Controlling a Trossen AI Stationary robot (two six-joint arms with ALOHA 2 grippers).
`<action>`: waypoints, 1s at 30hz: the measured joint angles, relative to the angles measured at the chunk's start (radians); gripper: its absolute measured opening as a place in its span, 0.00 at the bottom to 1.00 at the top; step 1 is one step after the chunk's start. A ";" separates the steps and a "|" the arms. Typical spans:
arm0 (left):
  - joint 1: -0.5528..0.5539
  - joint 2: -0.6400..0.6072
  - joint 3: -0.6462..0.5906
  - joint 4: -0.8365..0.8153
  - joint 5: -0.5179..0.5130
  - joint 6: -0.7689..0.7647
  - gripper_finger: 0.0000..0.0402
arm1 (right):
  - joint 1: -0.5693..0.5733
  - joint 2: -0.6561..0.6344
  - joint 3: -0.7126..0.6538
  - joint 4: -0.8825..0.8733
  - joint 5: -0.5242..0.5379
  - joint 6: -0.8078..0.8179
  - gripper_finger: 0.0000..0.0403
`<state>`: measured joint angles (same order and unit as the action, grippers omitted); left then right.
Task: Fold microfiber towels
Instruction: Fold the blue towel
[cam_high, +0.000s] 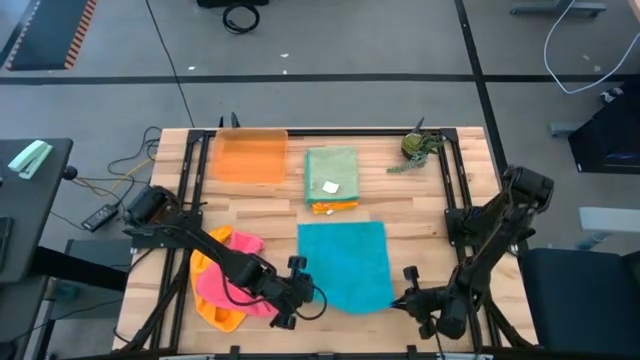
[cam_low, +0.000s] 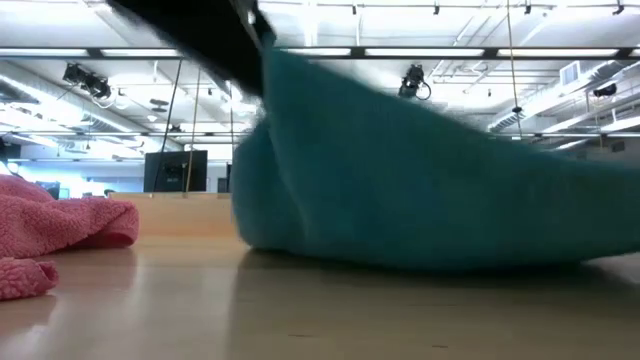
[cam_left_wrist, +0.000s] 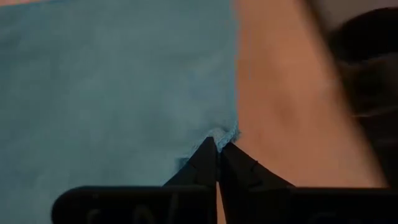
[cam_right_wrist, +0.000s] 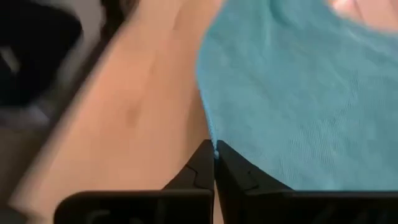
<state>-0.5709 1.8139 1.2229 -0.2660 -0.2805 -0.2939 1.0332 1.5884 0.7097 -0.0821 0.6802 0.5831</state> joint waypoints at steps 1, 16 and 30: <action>-0.001 -0.010 0.007 0.001 0.047 0.008 0.03 | -0.010 -0.030 0.000 -0.004 -0.017 0.070 0.02; -0.028 0.001 0.046 -0.140 0.297 -0.106 0.05 | -0.130 -0.275 0.000 -0.236 -0.126 0.419 0.01; 0.061 0.028 0.047 -0.262 0.309 -0.108 0.03 | -0.286 -0.208 -0.001 -0.255 -0.127 0.402 0.01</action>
<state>-0.5097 1.8420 1.2697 -0.5284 0.0281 -0.4019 0.7468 1.3804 0.7090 -0.3369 0.5529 0.9856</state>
